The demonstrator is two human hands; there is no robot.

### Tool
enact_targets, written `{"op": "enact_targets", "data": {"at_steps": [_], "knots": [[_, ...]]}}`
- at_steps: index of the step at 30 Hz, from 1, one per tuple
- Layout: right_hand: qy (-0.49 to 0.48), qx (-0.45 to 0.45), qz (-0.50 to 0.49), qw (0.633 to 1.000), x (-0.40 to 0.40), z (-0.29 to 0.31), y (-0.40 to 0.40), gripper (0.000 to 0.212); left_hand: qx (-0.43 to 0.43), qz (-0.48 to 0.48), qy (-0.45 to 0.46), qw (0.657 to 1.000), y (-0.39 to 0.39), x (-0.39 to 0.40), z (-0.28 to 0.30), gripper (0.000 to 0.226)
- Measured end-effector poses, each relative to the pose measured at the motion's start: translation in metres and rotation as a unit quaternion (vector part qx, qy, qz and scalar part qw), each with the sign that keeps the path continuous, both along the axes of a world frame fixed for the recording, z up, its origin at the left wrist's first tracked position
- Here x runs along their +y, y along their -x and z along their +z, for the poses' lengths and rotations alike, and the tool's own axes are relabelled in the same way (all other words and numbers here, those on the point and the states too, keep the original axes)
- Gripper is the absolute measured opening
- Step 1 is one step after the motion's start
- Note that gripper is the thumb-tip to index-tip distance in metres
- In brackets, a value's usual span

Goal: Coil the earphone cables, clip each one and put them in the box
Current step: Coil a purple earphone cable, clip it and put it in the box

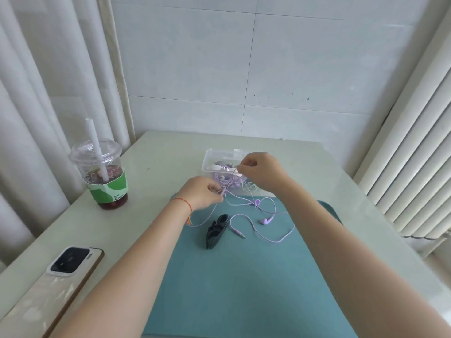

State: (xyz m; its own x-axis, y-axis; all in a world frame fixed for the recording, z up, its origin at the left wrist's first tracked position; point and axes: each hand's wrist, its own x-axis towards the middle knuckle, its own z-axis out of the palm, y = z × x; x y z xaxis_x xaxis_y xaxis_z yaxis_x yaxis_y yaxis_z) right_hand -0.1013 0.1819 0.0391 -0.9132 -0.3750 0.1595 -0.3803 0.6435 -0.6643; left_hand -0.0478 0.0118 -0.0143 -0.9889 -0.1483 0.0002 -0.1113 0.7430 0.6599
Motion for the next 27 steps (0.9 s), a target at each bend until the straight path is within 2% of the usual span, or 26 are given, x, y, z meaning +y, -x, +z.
{"op": "enact_targets", "data": {"at_steps": [2,5,7,9,10,12,15,18,21,24,25,27], "knots": [[-0.035,-0.02,-0.016,0.999,0.011,0.004,0.002,0.015,-0.011,-0.011,0.005,1.0,0.0,-0.001,-0.006,0.013],[-0.106,-0.063,-0.02,0.992,0.028,0.009,0.005,0.026,-0.01,-0.02,-0.055,0.998,0.0,-0.005,-0.008,0.019],[-0.163,-0.039,-0.041,0.985,0.035,0.008,0.007,0.033,-0.007,-0.02,-0.094,0.995,0.0,-0.006,-0.006,0.016],[-0.211,0.022,-0.065,0.975,0.034,0.004,0.008,0.023,0.003,-0.014,-0.116,0.993,0.001,-0.004,-0.002,0.015],[-0.203,0.056,-0.064,0.975,0.031,0.001,0.007,0.015,0.006,-0.014,-0.124,0.992,0.002,-0.003,0.0,0.015],[-0.141,0.092,-0.023,0.986,0.022,-0.002,0.002,0.02,0.011,-0.014,-0.136,0.991,0.002,0.001,0.005,0.015],[-0.036,0.074,0.056,0.995,0.009,-0.011,-0.011,0.024,0.038,-0.018,-0.176,0.984,0.0,0.007,0.01,0.015],[-0.031,0.036,0.093,0.995,0.004,-0.024,-0.016,0.025,0.065,-0.042,-0.203,0.976,-0.002,0.015,0.013,0.016],[-0.036,0.039,0.043,0.998,0.007,-0.03,-0.014,0.016,0.083,-0.037,-0.178,0.98,-0.001,0.015,0.01,0.014],[-0.015,0.062,-0.033,0.997,0.017,-0.028,-0.006,0.024,0.075,-0.005,-0.156,0.985,0.001,0.009,0.006,0.007],[0.016,0.056,-0.057,0.997,0.022,-0.027,-0.003,0.024,0.072,0.01,-0.166,0.983,0.002,0.008,0.004,0.006],[0.145,0.027,-0.118,0.982,0.031,-0.022,0.002,0.024,0.072,0.053,-0.24,0.967,0.003,0.004,0.003,0.008]]}}
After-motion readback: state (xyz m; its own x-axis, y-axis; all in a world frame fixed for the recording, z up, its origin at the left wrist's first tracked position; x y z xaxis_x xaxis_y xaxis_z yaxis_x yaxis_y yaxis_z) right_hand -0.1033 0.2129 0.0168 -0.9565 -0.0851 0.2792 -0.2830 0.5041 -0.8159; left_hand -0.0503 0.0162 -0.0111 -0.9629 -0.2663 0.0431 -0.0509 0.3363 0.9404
